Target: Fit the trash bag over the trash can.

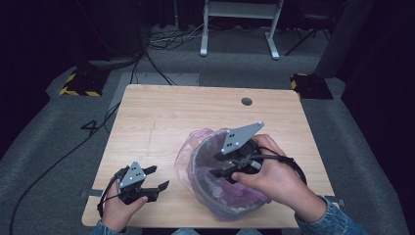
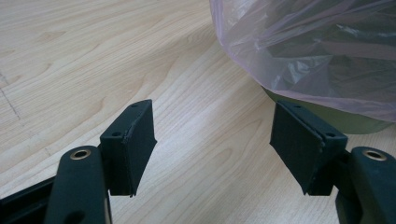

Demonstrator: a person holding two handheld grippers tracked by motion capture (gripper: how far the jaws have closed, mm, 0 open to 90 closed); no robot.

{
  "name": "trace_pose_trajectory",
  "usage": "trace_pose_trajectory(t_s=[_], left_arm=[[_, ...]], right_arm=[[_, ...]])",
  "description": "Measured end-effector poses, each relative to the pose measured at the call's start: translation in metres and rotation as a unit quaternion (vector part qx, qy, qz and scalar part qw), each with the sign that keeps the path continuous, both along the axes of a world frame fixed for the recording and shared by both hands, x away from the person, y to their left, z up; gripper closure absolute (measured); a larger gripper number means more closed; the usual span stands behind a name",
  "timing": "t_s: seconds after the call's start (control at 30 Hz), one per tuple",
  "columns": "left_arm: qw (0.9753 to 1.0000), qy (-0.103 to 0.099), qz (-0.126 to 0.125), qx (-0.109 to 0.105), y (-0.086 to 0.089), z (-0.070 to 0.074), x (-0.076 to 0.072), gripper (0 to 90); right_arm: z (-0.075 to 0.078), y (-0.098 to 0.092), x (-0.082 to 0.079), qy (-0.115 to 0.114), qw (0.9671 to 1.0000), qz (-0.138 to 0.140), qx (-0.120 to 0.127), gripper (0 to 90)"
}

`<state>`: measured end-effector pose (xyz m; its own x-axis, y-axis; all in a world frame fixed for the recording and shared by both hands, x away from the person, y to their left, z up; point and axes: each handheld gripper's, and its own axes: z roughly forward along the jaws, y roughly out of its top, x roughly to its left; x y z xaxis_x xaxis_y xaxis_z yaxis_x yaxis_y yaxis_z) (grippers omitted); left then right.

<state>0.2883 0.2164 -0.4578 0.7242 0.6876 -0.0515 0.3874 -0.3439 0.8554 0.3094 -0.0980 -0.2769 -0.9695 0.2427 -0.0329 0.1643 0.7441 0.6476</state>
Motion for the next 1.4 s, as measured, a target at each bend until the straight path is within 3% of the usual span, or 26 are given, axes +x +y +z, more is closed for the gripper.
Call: trace_pose_trajectory(t_s=[0.27,0.53,0.83,0.9,1.0,1.07,1.17,1.4], left_arm=[[1.0000,-0.001,0.001,-0.001,0.001,-0.001,0.001,30.7],[1.0000,0.003,0.002,-0.004,0.002,-0.001,0.001,30.7],[1.0000,0.001,-0.001,0.002,0.002,-0.002,0.002,30.7],[1.0000,0.001,0.000,0.002,0.002,-0.002,0.002,30.7],[1.0000,0.003,0.000,-0.002,0.002,-0.002,0.001,30.7],[1.0000,0.002,0.002,-0.003,0.002,-0.002,0.001,30.7],[1.0000,0.003,0.001,-0.001,0.002,-0.002,0.001,30.7],[1.0000,0.001,0.000,0.001,0.002,-0.002,0.002,30.7]], right_arm=[[-0.033,0.021,0.006,0.019,0.9976,0.026,-0.061,63.4],[-0.064,0.032,0.014,0.041,0.9917,0.034,-0.117,62.4],[-0.095,0.038,0.020,0.058,0.9822,0.036,-0.175,52.2],[-0.100,0.037,0.021,0.059,0.9821,0.033,-0.176,48.9],[-0.099,0.035,0.022,0.058,0.9837,0.026,-0.168,43.5],[-0.089,0.032,0.022,0.056,0.9885,0.020,-0.139,41.5],[-0.072,0.027,0.022,0.038,0.9931,0.019,-0.109,41.1],[-0.031,0.005,0.019,0.003,0.9967,0.004,-0.081,42.3]])
